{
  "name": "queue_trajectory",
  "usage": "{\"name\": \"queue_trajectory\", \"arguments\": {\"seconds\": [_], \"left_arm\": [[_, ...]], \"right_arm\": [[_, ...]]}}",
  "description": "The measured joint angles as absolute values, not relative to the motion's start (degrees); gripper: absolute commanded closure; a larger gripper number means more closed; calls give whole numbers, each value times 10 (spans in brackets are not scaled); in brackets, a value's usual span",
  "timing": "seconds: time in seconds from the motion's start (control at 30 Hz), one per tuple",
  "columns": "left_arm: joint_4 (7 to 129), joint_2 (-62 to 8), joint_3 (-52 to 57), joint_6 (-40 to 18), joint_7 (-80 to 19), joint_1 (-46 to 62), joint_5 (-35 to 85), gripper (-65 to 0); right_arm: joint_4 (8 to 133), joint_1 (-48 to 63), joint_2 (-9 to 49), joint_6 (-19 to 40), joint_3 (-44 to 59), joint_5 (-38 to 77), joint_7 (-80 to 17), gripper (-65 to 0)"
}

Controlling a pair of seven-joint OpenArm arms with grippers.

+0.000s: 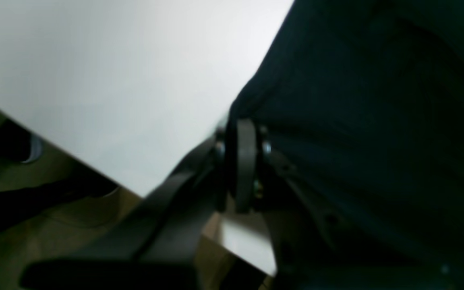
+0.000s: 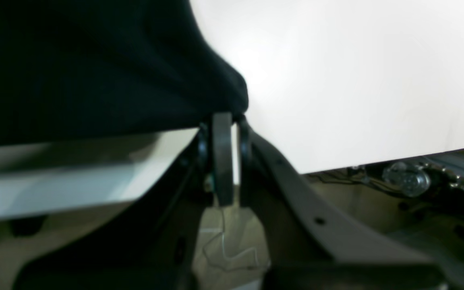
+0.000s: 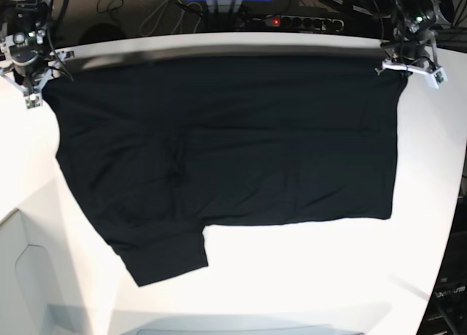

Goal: Fold the T-shirt properly
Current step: 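Drag the shirt back toward the robot and lay it flat, releasing, then lower both grippers onto the hem corners of the shirt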

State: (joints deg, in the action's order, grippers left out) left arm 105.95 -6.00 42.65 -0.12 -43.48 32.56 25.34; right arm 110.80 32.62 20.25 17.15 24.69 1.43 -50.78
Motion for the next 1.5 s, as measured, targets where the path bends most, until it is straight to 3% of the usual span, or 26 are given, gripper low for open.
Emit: {"name": "queue_trajectory", "arguments": {"seconds": [0.67, 0.77, 0.83, 1.0, 1.1, 1.5], "left_arm": [[1053, -62, 430, -2, -435, 325, 249, -3], [1053, -65, 430, -2, -478, 325, 249, -46], [1053, -65, 432, -2, -493, 325, 249, -99], [1058, -62, 469, -1, -499, 322, 248, -319], [1058, -60, 485, -1, -499, 322, 250, -397], [1132, -65, 547, -1, -496, 266, 248, -415]], "right_arm": [[1110, 376, 148, 171, 244, 7, -510, 0], [1110, 373, 148, 172, 246, 7, -510, 0], [1110, 372, 148, 171, 246, 7, -510, -36], [1110, 371, 150, 171, 247, 6, -510, -227], [1110, 368, 149, 172, 248, 7, -510, -309], [1126, 225, 148, 171, 283, 4, -513, -332]]}}
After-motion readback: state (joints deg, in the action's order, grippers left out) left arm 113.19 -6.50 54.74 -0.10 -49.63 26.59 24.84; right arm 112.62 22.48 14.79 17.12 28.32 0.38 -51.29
